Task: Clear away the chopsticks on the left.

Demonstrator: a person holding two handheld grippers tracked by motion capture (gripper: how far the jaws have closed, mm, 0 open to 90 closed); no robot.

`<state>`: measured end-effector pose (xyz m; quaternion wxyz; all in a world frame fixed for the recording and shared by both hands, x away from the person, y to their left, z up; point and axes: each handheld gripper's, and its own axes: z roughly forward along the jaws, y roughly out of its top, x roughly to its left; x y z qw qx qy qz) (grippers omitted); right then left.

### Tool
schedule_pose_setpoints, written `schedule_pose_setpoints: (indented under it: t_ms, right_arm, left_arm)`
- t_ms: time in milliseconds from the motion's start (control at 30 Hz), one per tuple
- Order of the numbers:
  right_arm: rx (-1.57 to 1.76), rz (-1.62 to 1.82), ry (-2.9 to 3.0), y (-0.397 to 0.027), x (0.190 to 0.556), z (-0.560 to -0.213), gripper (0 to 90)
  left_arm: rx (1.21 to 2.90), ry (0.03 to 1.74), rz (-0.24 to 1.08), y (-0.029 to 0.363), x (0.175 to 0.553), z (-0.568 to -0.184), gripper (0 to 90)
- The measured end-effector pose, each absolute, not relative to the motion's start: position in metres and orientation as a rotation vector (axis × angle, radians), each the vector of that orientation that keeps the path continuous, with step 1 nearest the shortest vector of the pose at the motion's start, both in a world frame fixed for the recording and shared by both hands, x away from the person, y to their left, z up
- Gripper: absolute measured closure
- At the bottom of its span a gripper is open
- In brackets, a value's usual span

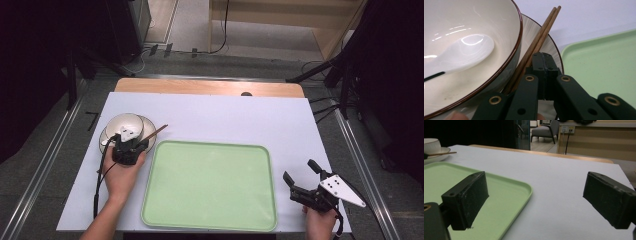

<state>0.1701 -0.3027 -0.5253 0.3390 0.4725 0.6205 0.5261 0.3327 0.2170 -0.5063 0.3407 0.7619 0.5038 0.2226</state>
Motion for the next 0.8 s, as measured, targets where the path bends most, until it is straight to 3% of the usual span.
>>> schedule_pose_setpoints:
  t_ms: [300, 533, 800]
  right_arm:
    - [1.207, 1.371, 1.603, -0.303, 0.168, -0.523, 5.9]
    - [1.201, 1.38, 1.622, -0.303, 0.168, -0.523, 6.0]
    - [1.172, 1.379, 1.663, -0.299, 0.17, -0.523, 6.1]
  left_arm:
    - [1.998, 1.256, 0.524, 0.226, 0.326, -0.501, 84.8]
    - [1.979, 1.149, 0.389, 0.267, 0.302, -0.476, 78.7]
    - [2.051, 1.118, 0.36, 0.297, 0.298, -0.47, 78.5]
